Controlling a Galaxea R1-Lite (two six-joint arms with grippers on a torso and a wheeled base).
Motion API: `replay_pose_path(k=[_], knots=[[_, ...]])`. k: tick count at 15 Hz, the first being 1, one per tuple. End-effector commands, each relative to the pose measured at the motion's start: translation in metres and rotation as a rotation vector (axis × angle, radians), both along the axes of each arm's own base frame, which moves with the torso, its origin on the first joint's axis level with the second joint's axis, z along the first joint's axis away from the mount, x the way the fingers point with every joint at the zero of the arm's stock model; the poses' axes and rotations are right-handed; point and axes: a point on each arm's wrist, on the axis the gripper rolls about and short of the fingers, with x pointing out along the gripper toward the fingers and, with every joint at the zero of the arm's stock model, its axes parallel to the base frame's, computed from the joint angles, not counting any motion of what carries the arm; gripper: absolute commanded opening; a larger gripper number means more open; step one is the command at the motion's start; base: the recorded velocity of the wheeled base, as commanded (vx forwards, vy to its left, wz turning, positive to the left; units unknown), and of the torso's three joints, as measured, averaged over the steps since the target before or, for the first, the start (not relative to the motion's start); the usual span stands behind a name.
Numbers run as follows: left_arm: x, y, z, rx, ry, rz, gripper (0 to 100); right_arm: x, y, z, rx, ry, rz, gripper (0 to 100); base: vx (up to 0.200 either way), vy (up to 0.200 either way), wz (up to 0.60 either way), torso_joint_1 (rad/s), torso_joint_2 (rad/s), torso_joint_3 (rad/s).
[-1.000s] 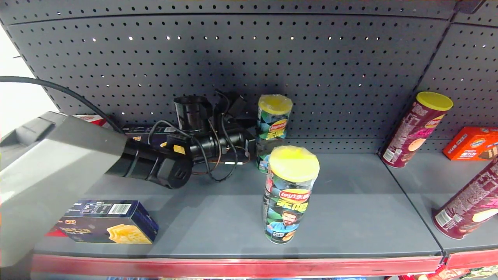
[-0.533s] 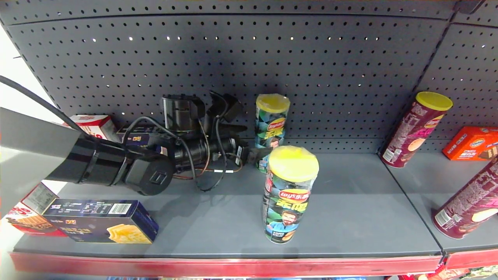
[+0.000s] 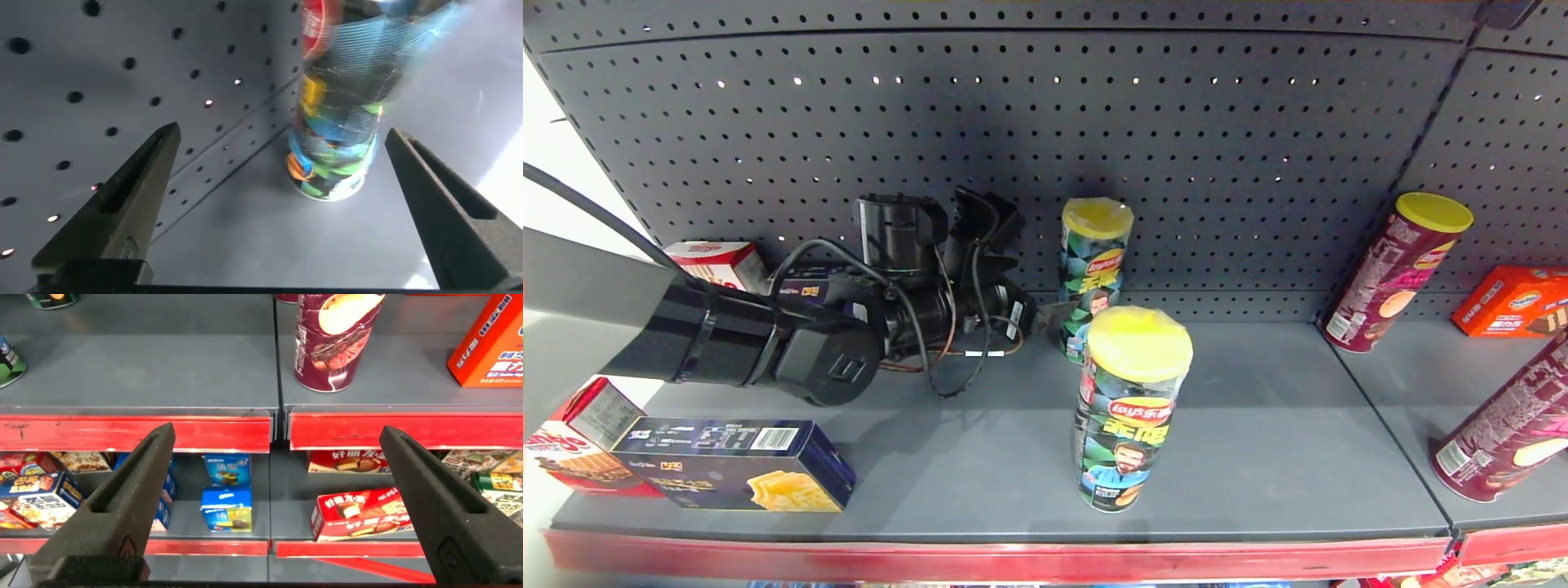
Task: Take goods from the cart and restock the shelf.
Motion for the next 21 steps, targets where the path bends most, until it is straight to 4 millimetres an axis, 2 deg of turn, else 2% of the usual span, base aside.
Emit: replay_pose_path(k=[1,10,15,16,18,21], knots=[[0.001,0.0,0.0,0.001,0.0,0.004,100,0.0,0.0,0.0,0.0,0.001,0.001,100,0.0,0.0,0.0,0.0,0.0,0.0],[0.008,0.002,-0.007,0.013,0.01,0.084,100,0.0,0.0,0.0,0.0,0.001,0.001,100,0.0,0.0,0.0,0.0,0.0,0.0],[0.006,0.004,-0.007,0.016,0.001,0.106,100,0.0,0.0,0.0,0.0,0.001,0.001,100,0.0,0.0,0.0,0.0,0.0,0.0],[0.005,0.005,-0.004,0.014,-0.012,0.113,100,0.0,0.0,0.0,0.0,0.001,0.002,100,0.0,0.0,0.0,0.0,0.0,0.0],[-0.003,0.007,0.015,-0.009,-0.066,0.129,100,0.0,0.0,0.0,0.0,0.001,0.001,100,0.0,0.0,0.0,0.0,0.0,0.0],[-0.023,0.014,0.03,-0.009,-0.084,0.156,100,0.0,0.0,0.0,0.0,0.001,0.002,100,0.0,0.0,0.0,0.0,0.0,0.0]])
